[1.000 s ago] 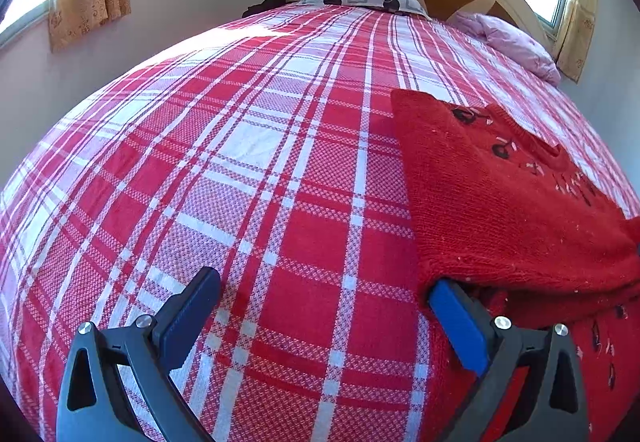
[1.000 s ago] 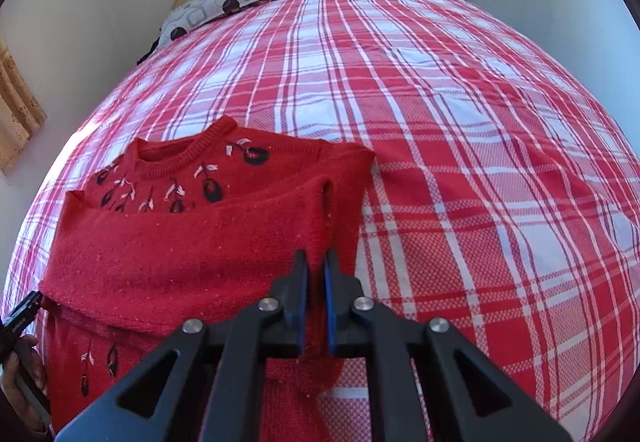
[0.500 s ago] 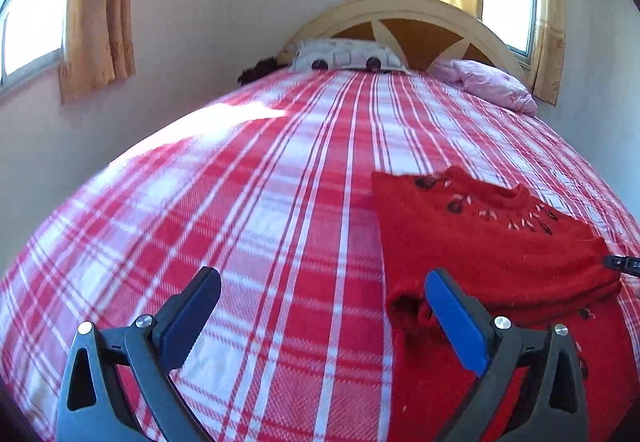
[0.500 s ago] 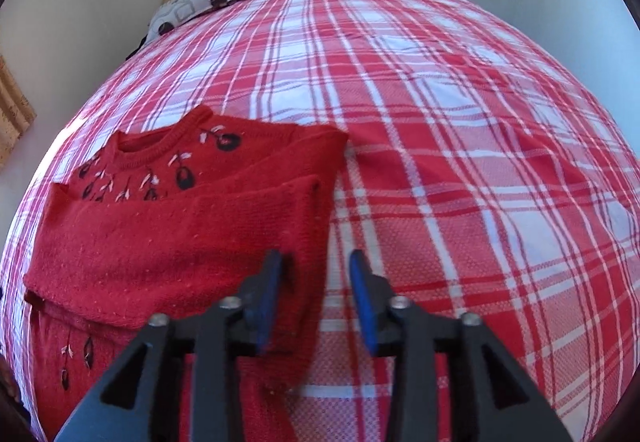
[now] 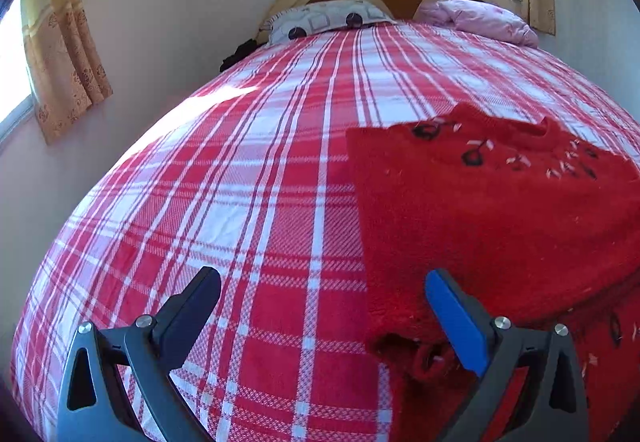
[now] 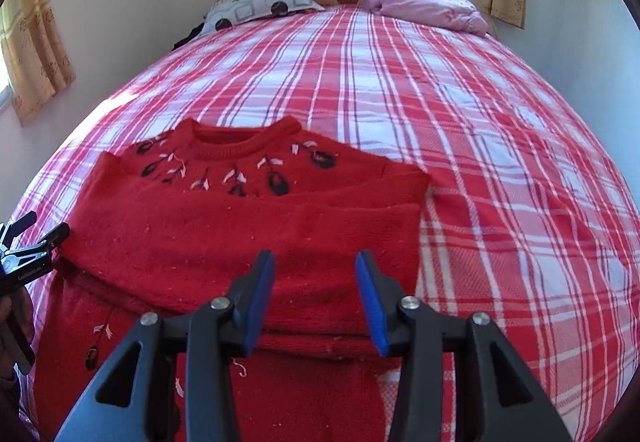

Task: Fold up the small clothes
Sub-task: 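Press the folded sweater flat with the right tool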

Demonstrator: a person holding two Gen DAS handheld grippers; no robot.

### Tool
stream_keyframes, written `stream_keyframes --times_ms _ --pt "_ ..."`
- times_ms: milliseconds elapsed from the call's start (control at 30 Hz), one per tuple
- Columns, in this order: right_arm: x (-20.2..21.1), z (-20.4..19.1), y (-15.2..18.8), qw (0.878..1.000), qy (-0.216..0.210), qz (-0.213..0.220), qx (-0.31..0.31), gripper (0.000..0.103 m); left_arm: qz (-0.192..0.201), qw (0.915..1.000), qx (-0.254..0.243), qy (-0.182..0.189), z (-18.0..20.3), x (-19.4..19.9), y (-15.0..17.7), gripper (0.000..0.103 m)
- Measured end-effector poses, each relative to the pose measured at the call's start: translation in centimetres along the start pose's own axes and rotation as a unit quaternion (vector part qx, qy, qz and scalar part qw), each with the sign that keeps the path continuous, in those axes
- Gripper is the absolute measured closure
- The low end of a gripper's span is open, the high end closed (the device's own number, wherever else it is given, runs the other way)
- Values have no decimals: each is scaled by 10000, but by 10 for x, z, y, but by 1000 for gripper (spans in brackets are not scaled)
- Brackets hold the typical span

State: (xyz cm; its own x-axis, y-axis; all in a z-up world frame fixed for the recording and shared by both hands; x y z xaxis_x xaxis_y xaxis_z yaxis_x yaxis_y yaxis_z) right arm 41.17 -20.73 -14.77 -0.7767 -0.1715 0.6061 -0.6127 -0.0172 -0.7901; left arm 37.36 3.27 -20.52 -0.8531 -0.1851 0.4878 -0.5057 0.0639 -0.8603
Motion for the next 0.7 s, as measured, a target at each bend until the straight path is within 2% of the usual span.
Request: stream_keyframes --times_ms 100,267,467,700 --pt "-8 6 13 9997 80 -220 -34 58 -176 9994 264 112 -8 -7 4 1" --pt "-13 14 21 9992 159 -339 -122 59 -387 9982 404 209 -7 -16 10 1" --pt "-18 15 23 9989 201 -365 -192 59 -462 9970 540 314 -9 -18 12 1" --pt "-13 23 19 9984 150 -337 -440 60 -656 9913 953 624 -22 -19 13 1"
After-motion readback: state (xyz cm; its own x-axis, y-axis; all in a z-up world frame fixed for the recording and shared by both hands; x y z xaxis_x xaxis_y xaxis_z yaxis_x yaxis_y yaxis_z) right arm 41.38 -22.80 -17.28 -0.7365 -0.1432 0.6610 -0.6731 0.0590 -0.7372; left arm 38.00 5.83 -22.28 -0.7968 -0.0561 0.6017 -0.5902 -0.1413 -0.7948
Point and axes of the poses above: each gripper's, at about its wrist camera, not at the fingertips, and x roughly against the way its jaws point, z to its right, y to its underside, the point moved 3 cm from there along -x, roughly the way its jaws point, and after that the axes turned 15 degrees about z, right-handed, at the moved point
